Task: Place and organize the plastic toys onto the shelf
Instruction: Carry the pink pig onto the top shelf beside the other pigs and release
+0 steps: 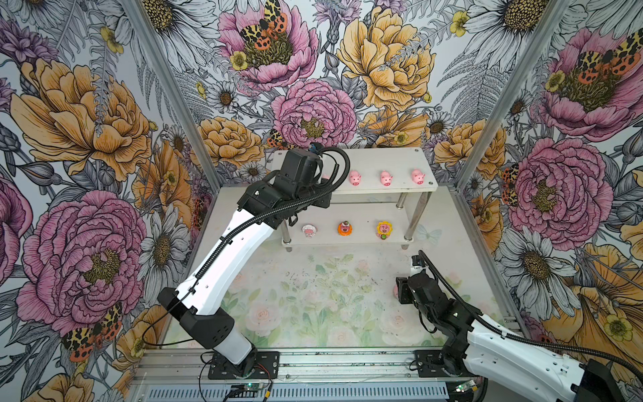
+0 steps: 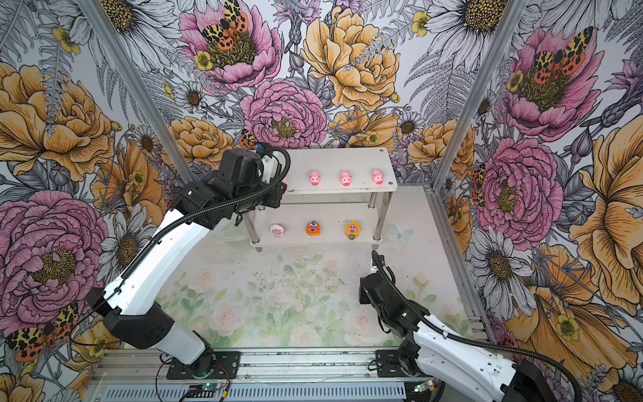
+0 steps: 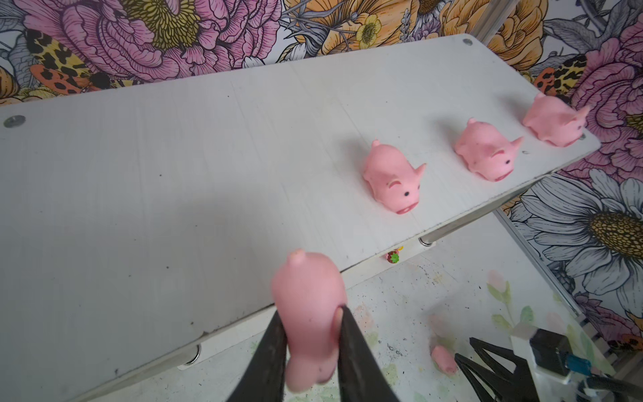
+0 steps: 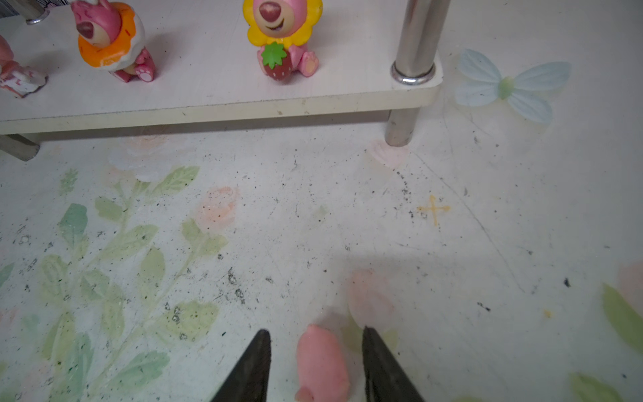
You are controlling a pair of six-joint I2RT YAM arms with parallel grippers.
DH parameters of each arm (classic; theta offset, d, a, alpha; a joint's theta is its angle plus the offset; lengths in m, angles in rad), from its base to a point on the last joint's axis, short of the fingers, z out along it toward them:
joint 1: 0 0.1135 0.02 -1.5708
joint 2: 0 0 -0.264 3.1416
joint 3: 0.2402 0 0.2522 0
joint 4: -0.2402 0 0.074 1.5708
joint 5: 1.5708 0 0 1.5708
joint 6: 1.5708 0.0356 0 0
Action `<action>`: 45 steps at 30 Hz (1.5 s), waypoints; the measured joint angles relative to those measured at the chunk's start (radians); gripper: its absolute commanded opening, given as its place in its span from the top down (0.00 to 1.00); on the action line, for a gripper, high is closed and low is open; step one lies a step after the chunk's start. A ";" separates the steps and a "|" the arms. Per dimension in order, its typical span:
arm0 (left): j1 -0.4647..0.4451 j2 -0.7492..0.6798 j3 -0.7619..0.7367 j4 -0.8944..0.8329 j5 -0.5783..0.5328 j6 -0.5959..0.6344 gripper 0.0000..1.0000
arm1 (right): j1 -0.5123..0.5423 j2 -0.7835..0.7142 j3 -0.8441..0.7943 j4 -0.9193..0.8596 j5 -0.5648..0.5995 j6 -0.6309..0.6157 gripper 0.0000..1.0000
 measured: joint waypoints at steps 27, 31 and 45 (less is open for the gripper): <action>0.067 0.134 0.096 -0.013 0.043 0.006 0.53 | -0.024 -0.019 -0.024 0.000 -0.001 0.000 0.54; 0.067 0.134 0.096 -0.013 0.044 0.008 0.48 | -0.026 -0.019 -0.027 0.000 -0.001 0.000 0.54; 0.067 0.134 0.122 -0.014 0.045 0.019 0.31 | -0.026 -0.020 -0.027 0.000 -0.027 0.004 0.54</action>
